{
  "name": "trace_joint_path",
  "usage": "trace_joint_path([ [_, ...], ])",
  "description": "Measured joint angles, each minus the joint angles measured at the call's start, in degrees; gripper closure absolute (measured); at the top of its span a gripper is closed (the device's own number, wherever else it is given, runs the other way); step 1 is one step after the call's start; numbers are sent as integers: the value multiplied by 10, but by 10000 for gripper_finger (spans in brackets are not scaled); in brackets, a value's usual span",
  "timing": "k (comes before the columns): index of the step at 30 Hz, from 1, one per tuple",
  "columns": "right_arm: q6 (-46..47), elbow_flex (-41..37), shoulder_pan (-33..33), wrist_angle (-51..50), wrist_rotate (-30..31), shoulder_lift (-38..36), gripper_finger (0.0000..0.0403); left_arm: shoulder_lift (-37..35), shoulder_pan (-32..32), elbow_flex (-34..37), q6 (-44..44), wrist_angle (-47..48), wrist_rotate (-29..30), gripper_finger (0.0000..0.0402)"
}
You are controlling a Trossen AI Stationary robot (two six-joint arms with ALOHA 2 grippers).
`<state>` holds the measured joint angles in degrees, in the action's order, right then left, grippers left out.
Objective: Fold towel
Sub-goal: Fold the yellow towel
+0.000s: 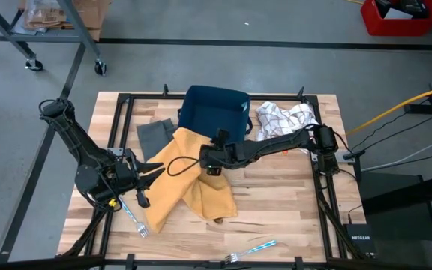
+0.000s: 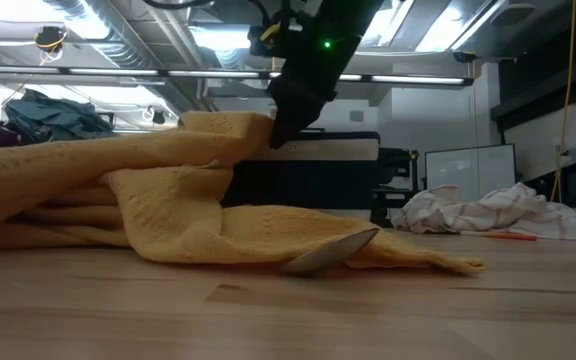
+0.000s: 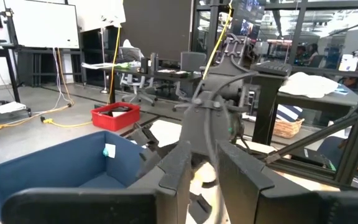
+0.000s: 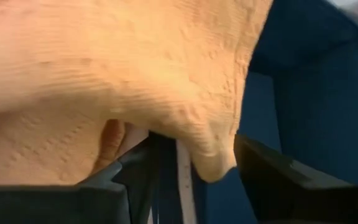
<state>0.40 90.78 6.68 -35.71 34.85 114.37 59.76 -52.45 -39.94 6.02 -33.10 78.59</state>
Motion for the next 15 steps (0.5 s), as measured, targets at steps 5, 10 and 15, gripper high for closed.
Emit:
trace_joint_path([
  [5,-8,0,23,1,31,0,223,0,0,0,4,0,0,331],
  [10,-7,0,28,1,33,0,251,0,0,0,4,0,0,331],
  [15,-7,0,22,1,31,0,278,0,0,0,4,0,0,331],
])
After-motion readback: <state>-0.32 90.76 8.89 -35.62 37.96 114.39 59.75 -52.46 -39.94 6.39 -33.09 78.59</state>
